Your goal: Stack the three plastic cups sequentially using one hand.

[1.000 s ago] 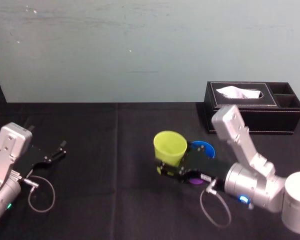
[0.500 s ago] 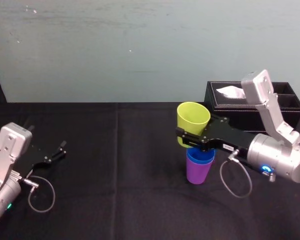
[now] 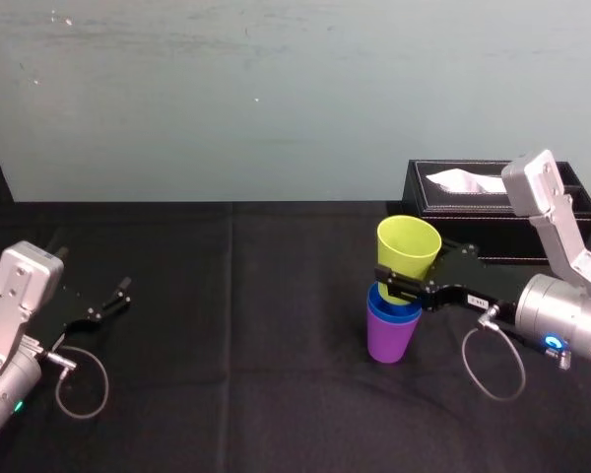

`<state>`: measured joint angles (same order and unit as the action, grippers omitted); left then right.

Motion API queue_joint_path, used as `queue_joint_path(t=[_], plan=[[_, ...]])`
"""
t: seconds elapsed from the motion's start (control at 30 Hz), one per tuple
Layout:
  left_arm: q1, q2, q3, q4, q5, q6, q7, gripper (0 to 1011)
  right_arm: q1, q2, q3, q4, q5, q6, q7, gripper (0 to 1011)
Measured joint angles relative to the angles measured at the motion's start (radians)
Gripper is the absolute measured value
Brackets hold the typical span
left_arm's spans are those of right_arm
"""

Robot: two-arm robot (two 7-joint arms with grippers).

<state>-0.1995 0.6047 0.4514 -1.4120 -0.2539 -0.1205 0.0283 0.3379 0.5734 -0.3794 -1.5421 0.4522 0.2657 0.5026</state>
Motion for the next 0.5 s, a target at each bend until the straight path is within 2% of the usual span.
queue_joint_path(t=[0.5], plan=[[0.0, 0.0, 0.0, 0.0, 0.0, 0.0, 0.0, 1000, 0.001, 0.012, -0.019, 0.023, 0.011, -0.01, -0.011, 717]])
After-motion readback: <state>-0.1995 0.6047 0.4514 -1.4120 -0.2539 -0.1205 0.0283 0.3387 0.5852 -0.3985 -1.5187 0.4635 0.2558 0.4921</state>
